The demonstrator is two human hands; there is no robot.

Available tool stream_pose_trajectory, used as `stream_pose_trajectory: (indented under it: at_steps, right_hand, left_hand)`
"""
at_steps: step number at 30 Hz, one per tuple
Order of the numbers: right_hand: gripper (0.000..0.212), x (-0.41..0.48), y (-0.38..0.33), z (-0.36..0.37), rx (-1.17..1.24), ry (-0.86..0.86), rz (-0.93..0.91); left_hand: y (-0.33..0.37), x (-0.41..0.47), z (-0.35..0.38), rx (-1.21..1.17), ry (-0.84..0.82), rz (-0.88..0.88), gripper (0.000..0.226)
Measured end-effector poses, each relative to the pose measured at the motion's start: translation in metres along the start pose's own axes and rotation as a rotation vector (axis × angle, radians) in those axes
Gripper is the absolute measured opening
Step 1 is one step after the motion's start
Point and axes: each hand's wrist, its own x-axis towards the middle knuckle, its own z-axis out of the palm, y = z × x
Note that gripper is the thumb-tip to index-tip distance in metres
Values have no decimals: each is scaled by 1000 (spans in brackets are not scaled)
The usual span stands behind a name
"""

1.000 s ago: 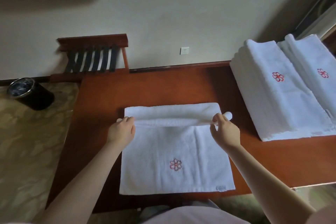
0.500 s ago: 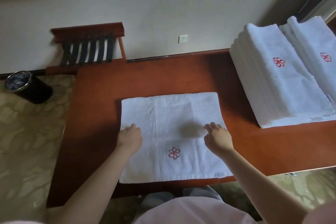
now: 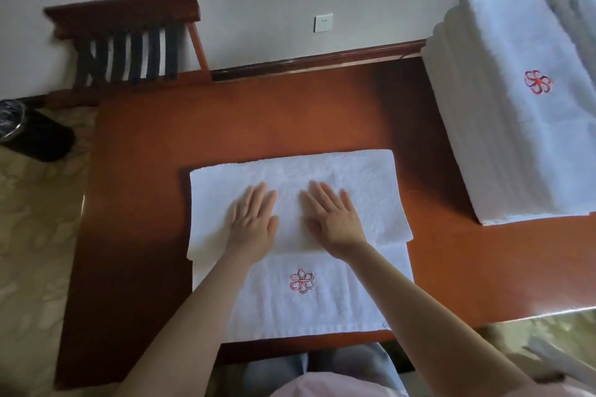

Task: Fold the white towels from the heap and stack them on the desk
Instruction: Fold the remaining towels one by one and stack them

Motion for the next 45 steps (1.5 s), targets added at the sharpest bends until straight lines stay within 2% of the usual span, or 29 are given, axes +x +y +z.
stream_pose_trajectory:
  at_steps: [4, 8, 12, 17, 19, 21, 24, 26, 29, 30, 36, 41, 45]
  right_hand:
    - [59, 9, 43, -7, -25, 107, 175]
    - [66, 14, 78, -20, -97, 76, 308]
    - [67, 14, 84, -22, -140, 55, 353]
    - [67, 18, 81, -28, -133, -24, 365]
    - [65, 15, 74, -34, -117, 6, 375]
    - [62, 7, 61, -38, -111, 82, 357]
    - [49, -18, 30, -37, -65, 245, 206]
    - [40, -39, 12, -29, -68, 319, 106]
    - [33, -71, -9, -15, -44, 274, 49]
    - [32, -81, -14, -10, -36, 256, 36]
    - [35, -113, -16, 0, -57, 73, 100]
    - [36, -100, 5, -21, -194, -1, 260]
    - [25, -89, 23, -37, -266, -30, 329]
  left_hand:
    - [-16, 5, 7, 113, -18, 16, 65]
    - [-31, 19, 1, 114, 1, -161, 77]
    - [-51, 35, -10, 76, -45, -337, 81]
    - [-47, 46, -23, 72, -143, -357, 76]
    - [-39, 42, -26, 101, -71, -286, 71]
    - [-29, 26, -29, 85, 71, -111, 62]
    - [-14, -9, -24, 67, 253, 165, 43]
    - [-8, -35, -18, 28, 274, 250, 39]
    - [-6, -71, -8, -24, 286, 336, 22]
    - [-6, -81, -5, -37, 264, 333, 23]
    - [-11, -103, -8, -17, 191, 176, 32]
    - [-18, -91, -22, 213, 125, -23, 31]
    - [-29, -76, -31, 334, -20, -199, 24]
